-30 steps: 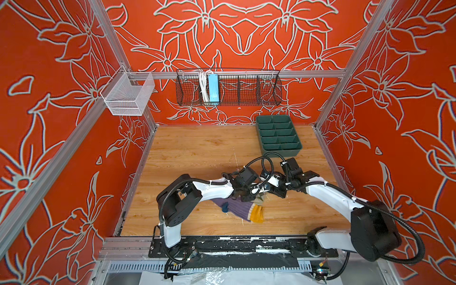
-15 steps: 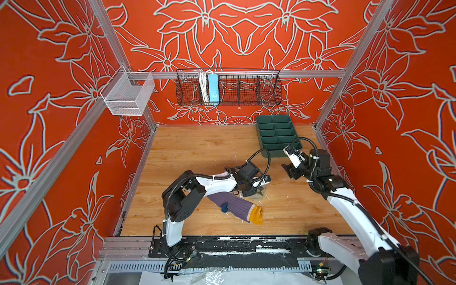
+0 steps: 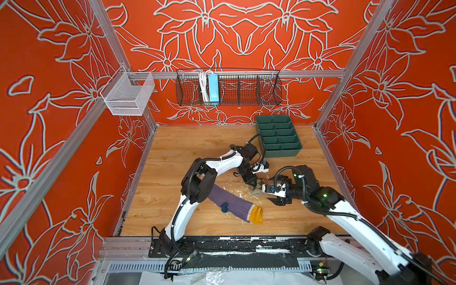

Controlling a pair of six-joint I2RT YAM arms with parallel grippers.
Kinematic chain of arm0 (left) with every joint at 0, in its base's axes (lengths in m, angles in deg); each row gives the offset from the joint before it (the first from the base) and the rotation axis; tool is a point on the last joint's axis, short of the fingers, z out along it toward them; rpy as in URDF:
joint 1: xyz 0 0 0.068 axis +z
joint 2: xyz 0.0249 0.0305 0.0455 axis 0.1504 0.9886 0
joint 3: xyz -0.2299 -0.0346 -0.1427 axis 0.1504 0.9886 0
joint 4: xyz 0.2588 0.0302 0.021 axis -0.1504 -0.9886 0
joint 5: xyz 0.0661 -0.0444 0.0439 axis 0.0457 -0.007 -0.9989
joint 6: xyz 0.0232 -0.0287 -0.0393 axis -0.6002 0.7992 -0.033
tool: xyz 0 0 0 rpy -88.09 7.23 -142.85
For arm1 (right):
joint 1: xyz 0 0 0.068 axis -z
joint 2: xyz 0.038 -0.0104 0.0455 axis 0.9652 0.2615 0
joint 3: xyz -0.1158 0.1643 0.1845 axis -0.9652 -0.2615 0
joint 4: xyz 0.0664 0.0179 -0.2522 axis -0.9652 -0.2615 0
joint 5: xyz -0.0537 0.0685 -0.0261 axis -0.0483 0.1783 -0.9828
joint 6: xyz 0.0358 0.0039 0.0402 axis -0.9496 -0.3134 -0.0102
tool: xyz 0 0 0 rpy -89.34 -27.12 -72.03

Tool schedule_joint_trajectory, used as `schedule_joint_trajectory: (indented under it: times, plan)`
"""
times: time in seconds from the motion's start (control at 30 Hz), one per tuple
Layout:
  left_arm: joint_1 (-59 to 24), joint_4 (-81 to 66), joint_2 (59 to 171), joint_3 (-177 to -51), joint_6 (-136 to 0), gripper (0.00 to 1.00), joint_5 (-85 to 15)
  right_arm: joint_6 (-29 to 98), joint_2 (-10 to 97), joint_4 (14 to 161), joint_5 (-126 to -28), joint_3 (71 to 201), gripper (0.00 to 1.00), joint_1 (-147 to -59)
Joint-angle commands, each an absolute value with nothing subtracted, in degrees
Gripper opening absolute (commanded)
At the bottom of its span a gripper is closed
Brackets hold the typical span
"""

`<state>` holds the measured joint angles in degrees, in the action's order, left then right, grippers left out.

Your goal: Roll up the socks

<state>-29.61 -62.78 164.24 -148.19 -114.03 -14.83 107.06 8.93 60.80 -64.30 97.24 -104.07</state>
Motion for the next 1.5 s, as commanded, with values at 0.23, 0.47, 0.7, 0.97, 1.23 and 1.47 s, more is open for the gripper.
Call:
schedule_joint_trajectory:
  times: [0.23,0.47,0.7,0.97,1.23,1.47]
  plan:
    - [-29.21,-72.82,169.56,-146.57,-111.05,0.02,-15.84,99.47,30.36,75.49,-70.14,102.05,0.78,-105.44]
    - [-29.23,-72.82,169.23,-145.76,-111.27,0.03,-15.32,100.69,38.06,76.67,-75.75,104.14,0.78,-105.44]
    - [-29.23,-72.89,168.68,-145.03,-111.68,0.03,-15.23,102.52,44.87,77.21,-82.57,104.94,0.80,-105.49]
    - [-29.14,-72.92,168.51,-144.89,-111.66,0.03,-15.23,105.64,48.49,75.67,-85.31,104.73,0.81,-106.48]
    - [-28.36,-74.73,170.09,-146.59,-111.52,0.03,-12.93,108.02,37.12,75.32,-87.09,99.93,0.81,-106.73]
    - [-28.26,-76.57,170.65,-148.91,-111.37,0.03,-10.15,110.07,39.24,78.10,-85.52,98.11,0.81,-106.74]
